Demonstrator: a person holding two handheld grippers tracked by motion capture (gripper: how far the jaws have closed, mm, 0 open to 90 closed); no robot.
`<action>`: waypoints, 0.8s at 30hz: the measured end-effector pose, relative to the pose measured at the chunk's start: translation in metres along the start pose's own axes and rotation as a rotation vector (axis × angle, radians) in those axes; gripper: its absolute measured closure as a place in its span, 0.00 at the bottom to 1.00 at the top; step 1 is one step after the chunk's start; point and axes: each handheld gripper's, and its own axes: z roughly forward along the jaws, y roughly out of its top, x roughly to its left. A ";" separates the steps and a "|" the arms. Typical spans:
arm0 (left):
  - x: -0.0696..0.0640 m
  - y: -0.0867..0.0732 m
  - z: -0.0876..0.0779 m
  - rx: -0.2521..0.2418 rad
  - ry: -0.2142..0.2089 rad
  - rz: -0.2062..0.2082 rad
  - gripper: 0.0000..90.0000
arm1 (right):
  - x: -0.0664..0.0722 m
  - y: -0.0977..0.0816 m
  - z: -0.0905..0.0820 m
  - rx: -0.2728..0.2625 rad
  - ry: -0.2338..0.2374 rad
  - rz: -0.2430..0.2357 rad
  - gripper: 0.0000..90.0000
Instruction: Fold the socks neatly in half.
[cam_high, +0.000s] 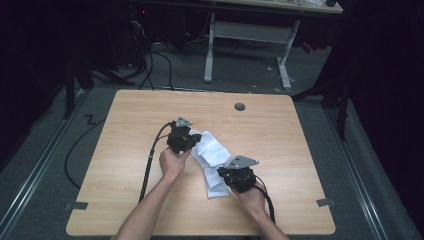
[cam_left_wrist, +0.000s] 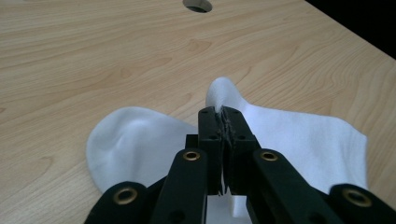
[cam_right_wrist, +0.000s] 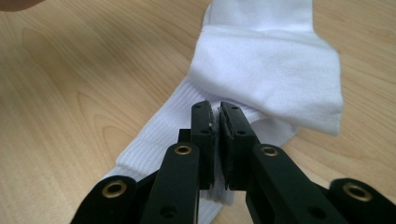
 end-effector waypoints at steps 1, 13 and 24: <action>0.001 -0.001 0.001 0.007 0.009 -0.001 0.97 | 0.000 0.000 0.000 0.000 0.000 0.000 0.94; 0.008 -0.007 0.015 0.052 0.056 -0.001 0.93 | 0.009 -0.020 0.005 0.072 0.032 0.000 0.88; 0.004 -0.014 0.002 0.044 0.084 0.019 0.68 | 0.002 -0.012 0.003 0.029 0.010 0.034 0.73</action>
